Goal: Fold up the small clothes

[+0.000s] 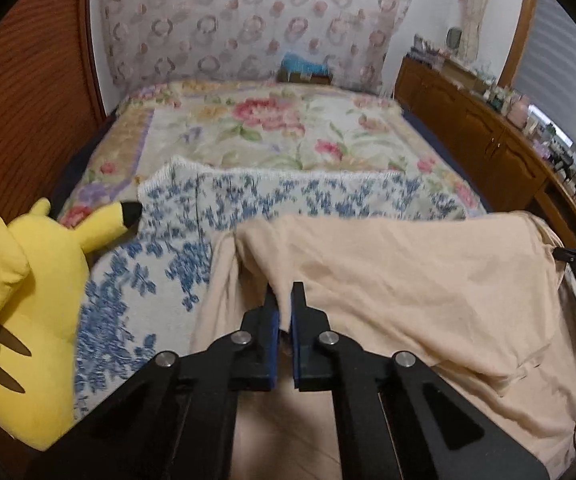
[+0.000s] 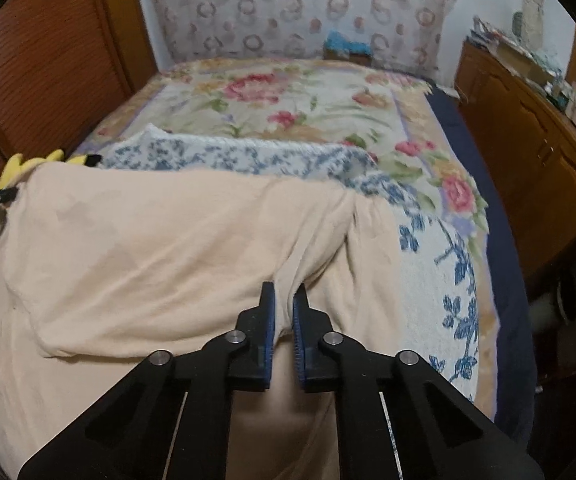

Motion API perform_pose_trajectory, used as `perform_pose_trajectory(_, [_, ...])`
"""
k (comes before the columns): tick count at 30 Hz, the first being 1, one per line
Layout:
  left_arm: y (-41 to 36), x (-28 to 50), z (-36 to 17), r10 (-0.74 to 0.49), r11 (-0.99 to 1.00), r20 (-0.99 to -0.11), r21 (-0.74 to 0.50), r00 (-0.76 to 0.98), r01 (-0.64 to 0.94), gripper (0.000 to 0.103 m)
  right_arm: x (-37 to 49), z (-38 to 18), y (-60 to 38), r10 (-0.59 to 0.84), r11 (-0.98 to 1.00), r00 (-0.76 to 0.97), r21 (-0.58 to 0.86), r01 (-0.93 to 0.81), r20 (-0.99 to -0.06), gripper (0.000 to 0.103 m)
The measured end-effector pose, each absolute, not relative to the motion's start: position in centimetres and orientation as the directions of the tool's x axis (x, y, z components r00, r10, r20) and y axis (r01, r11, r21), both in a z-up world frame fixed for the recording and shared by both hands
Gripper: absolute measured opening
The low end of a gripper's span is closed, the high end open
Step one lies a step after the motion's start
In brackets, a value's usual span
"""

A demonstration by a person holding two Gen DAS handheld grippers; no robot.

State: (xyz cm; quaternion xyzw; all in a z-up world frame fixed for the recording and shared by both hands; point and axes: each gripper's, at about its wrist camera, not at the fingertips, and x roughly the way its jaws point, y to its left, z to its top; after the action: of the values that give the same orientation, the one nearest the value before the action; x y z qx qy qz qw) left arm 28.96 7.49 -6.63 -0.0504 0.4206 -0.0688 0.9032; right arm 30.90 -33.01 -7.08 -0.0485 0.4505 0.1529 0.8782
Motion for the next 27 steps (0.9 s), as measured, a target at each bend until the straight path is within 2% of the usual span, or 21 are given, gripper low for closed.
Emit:
perform_pose_trajectory(9, [9.0, 25.2, -1.4, -0.195, 0.975, -0.633, -0.209, 0.749, 0.077, 0.002, 28.3, -0.8, -34.8, 0.316, 0.940, 0.641, 0.141, -0.309, -0.699, 0.004])
perform_pose_trajectory(17, [10.1, 19.6, 1.2, -0.188, 0.974, -0.571, -0.211, 0.799, 0.078, 0.002, 23.3, 3.2, -35.3, 0.347, 0.931, 0.685, 0.146, -0.335, -0.640, 0.004])
perform_pose_trajectory(27, [10.9, 11.5, 0.4, -0.155, 0.982, -0.549, -0.179, 0.821, 0.065, 0.002, 15.2, 4.0, -36.0, 0.357, 0.924, 0.699, 0.125, -0.361, -0.620, 0.004])
